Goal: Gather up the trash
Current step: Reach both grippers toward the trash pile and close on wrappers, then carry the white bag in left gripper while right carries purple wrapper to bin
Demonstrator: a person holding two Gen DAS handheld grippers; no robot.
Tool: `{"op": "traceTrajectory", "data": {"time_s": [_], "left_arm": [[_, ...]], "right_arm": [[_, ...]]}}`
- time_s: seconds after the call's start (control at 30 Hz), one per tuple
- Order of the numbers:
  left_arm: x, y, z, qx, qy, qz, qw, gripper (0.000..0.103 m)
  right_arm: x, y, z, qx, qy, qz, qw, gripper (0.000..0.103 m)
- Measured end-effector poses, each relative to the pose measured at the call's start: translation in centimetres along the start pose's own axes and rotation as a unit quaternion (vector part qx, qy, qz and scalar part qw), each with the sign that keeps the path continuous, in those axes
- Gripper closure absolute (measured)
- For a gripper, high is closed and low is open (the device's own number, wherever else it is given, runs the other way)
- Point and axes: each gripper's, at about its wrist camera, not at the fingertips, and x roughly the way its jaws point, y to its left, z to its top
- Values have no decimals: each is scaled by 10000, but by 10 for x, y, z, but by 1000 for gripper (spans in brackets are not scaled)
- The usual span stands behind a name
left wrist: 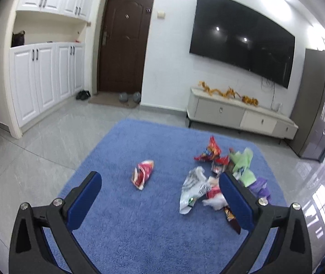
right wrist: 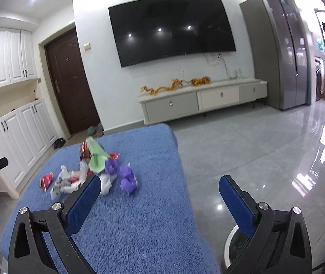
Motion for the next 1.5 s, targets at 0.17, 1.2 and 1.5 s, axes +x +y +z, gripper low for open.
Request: {"op": "traceTrajectory", "data": {"time_s": [0.17, 1.2, 1.5], "left_arm": [[34, -18, -12, 342, 392, -257, 9983, 1], [160, -42, -42, 546, 1667, -1409, 9744, 75], [105, -29, -21, 396, 1165, -1323, 9835, 80]], "right_arm": [[21, 3, -7, -88, 392, 62, 9992, 0], [183, 38, 1, -289, 2044, 1099, 9723, 74], [139, 21, 3, -79, 1660, 1146, 9794, 74]]}}
